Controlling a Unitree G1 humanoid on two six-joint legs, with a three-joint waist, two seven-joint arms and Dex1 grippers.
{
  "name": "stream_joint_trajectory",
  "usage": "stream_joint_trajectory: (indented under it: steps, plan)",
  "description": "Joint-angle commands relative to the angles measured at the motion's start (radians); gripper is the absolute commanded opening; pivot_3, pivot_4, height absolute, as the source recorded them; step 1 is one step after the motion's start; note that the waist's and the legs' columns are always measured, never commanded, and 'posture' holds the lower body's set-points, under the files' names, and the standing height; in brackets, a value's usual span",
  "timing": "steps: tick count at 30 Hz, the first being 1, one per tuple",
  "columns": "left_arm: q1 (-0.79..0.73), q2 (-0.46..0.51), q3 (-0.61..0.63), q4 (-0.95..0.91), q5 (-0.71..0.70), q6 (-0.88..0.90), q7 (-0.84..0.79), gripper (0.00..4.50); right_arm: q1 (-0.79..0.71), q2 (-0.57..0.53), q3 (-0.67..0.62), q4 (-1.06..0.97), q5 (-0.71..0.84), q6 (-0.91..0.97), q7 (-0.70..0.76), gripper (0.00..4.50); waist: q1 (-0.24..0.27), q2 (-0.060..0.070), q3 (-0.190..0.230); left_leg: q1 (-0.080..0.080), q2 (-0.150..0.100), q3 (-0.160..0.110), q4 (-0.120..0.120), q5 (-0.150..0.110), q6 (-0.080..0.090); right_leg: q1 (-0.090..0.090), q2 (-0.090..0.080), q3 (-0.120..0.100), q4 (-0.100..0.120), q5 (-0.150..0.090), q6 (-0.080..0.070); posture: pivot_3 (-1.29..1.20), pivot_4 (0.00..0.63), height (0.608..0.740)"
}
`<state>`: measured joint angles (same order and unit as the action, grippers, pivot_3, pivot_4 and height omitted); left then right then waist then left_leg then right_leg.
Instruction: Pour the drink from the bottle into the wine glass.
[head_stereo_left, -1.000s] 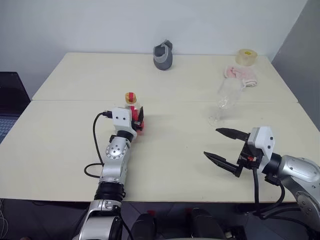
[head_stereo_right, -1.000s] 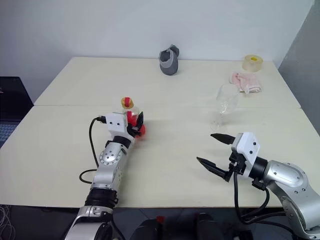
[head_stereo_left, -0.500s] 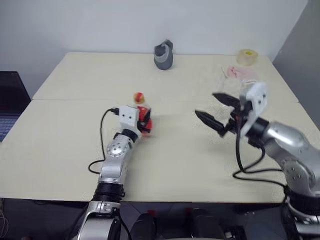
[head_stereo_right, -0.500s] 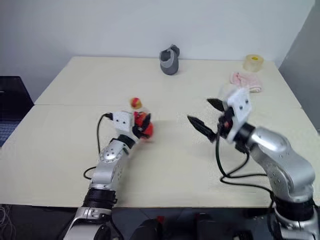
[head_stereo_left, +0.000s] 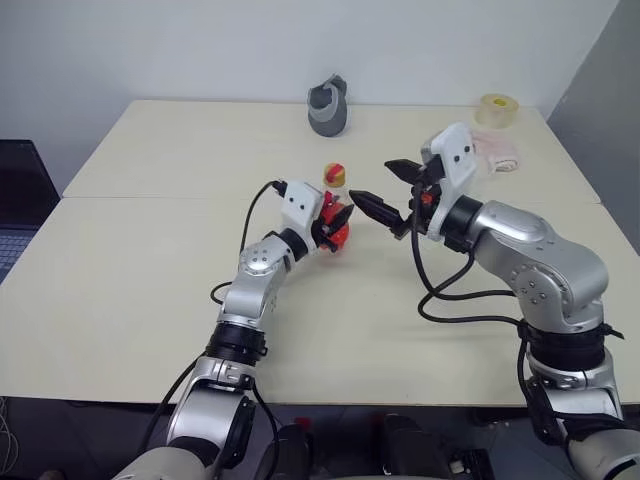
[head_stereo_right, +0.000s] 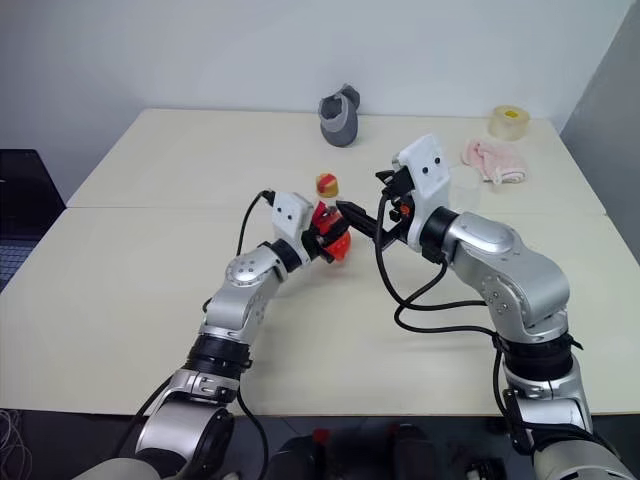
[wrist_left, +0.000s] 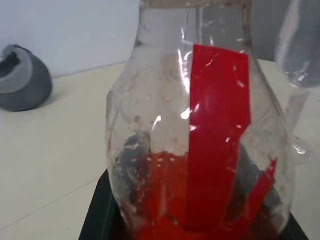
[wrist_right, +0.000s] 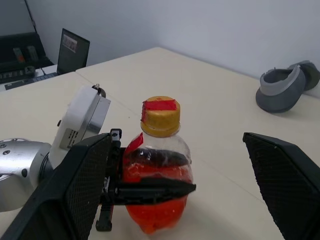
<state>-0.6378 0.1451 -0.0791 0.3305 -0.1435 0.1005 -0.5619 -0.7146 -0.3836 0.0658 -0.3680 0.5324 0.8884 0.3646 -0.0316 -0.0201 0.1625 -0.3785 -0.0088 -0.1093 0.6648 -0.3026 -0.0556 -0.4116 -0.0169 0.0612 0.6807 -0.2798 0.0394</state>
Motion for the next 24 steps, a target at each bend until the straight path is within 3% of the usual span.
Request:
stream_joint_trajectory:
  steps: [1, 8, 11, 19, 24]
  plan:
    - [-0.035, -0.016, -0.014, -0.033, -0.014, -0.027, -0.031, 1.39, -0.047, 0.010, 0.012, 0.003, -0.027, -0.021, 0.003, 4.50, 0.000, 0.000, 0.000, 0.000, 0.000, 0.000, 0.000, 0.000, 0.000, 0.000, 0.000, 0.000, 0.000, 0.000, 0.000, 0.00, 0.150, 0.740]
    - [-0.031, -0.038, -0.025, -0.046, -0.010, -0.025, -0.038, 1.39, -0.064, 0.043, 0.023, 0.049, -0.067, -0.029, -0.001, 4.50, 0.000, 0.000, 0.000, 0.000, 0.000, 0.000, 0.000, 0.000, 0.000, 0.000, -0.001, 0.000, 0.000, 0.000, 0.000, 0.00, 0.150, 0.740]
    - [-0.028, -0.042, -0.026, -0.047, -0.007, -0.025, -0.037, 1.39, -0.069, 0.055, 0.030, 0.063, -0.074, -0.021, 0.008, 3.92, 0.000, 0.000, 0.000, -0.001, 0.000, 0.000, 0.000, 0.000, 0.000, -0.001, -0.001, 0.000, 0.000, 0.000, 0.000, 0.00, 0.150, 0.740]
    - [-0.020, -0.044, -0.019, -0.051, -0.003, -0.033, -0.025, 1.39, -0.065, 0.113, -0.010, 0.055, -0.044, 0.036, -0.015, 1.22, 0.000, 0.000, 0.000, -0.001, 0.000, 0.000, 0.000, 0.000, 0.000, -0.001, -0.001, 0.000, 0.000, 0.000, 0.000, 0.00, 0.150, 0.740]
    - [0.004, -0.042, -0.026, -0.079, -0.002, -0.025, -0.027, 1.39, -0.074, 0.136, -0.035, 0.059, -0.033, 0.068, -0.015, 1.21, -0.001, 0.000, 0.000, -0.001, 0.000, 0.000, 0.000, 0.000, 0.000, -0.001, -0.001, 0.000, 0.000, 0.000, 0.000, 0.00, 0.150, 0.740]
